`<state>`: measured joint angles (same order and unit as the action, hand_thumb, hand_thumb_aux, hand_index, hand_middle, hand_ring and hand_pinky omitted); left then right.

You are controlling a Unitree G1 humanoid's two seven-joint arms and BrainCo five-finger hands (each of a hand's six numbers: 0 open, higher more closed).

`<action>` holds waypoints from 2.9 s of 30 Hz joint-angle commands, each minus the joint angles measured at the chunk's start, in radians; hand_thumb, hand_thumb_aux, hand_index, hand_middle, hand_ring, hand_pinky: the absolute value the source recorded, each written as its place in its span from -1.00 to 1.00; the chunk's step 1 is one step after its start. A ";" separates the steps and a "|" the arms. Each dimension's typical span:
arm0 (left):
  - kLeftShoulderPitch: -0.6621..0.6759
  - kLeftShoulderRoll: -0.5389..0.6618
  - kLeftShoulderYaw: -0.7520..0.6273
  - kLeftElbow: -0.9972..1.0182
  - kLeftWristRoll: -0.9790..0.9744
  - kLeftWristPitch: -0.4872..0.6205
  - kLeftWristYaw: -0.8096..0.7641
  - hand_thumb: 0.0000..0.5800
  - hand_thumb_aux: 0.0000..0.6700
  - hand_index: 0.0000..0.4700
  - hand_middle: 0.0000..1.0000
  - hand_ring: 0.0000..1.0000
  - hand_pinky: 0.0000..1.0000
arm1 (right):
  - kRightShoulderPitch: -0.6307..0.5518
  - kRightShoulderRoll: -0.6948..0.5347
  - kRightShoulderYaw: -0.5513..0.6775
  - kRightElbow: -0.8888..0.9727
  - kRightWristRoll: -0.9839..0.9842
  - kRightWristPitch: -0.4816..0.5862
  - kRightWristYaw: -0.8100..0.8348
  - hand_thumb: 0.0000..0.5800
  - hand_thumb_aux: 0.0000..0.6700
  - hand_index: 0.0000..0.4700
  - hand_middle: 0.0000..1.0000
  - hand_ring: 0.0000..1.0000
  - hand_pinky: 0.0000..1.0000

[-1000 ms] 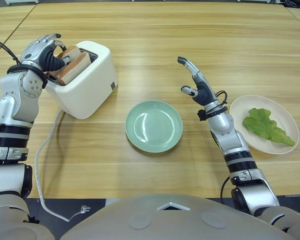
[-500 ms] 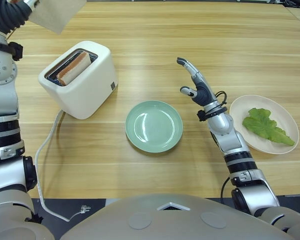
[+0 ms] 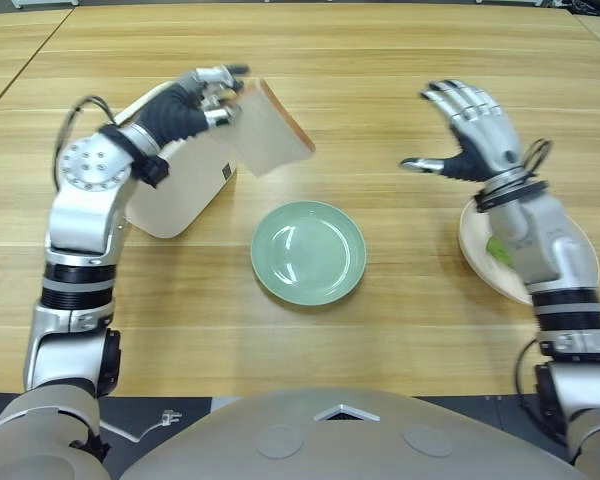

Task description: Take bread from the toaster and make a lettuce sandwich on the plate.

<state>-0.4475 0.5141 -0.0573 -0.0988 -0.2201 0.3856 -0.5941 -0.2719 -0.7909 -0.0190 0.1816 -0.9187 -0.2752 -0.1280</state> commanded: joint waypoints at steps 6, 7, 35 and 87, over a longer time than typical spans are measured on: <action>0.040 -0.094 -0.232 0.138 0.034 0.098 -0.139 1.00 1.00 1.00 -1.00 -1.00 -1.00 | 0.270 -0.222 -0.104 0.171 0.100 0.193 0.290 -1.00 -1.00 -1.00 -1.00 -1.00 -1.00; 0.044 -0.101 -0.239 0.154 0.040 0.101 -0.142 1.00 1.00 1.00 -1.00 -1.00 -1.00 | 0.269 -0.224 -0.094 0.182 0.117 0.185 0.303 -1.00 -1.00 -1.00 -1.00 -1.00 -1.00; 0.048 -0.018 -0.222 0.032 0.278 -0.002 -0.057 -1.00 -1.00 -1.00 -1.00 -1.00 -1.00 | 0.189 -0.261 0.078 0.389 0.191 0.108 0.278 0.82 0.40 0.40 -1.00 -1.00 -1.00; 0.009 0.377 -0.052 -0.064 0.752 -0.149 0.131 -1.00 -1.00 -1.00 -1.00 -1.00 -1.00 | -0.223 0.252 0.421 0.079 0.021 -0.442 0.037 -1.00 -1.00 -1.00 -1.00 -1.00 -1.00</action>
<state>-0.4716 0.8282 -0.0875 -0.1660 0.4319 0.2440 -0.4756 -0.4933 -0.5138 0.4502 0.3027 -0.9343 -0.7304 -0.0699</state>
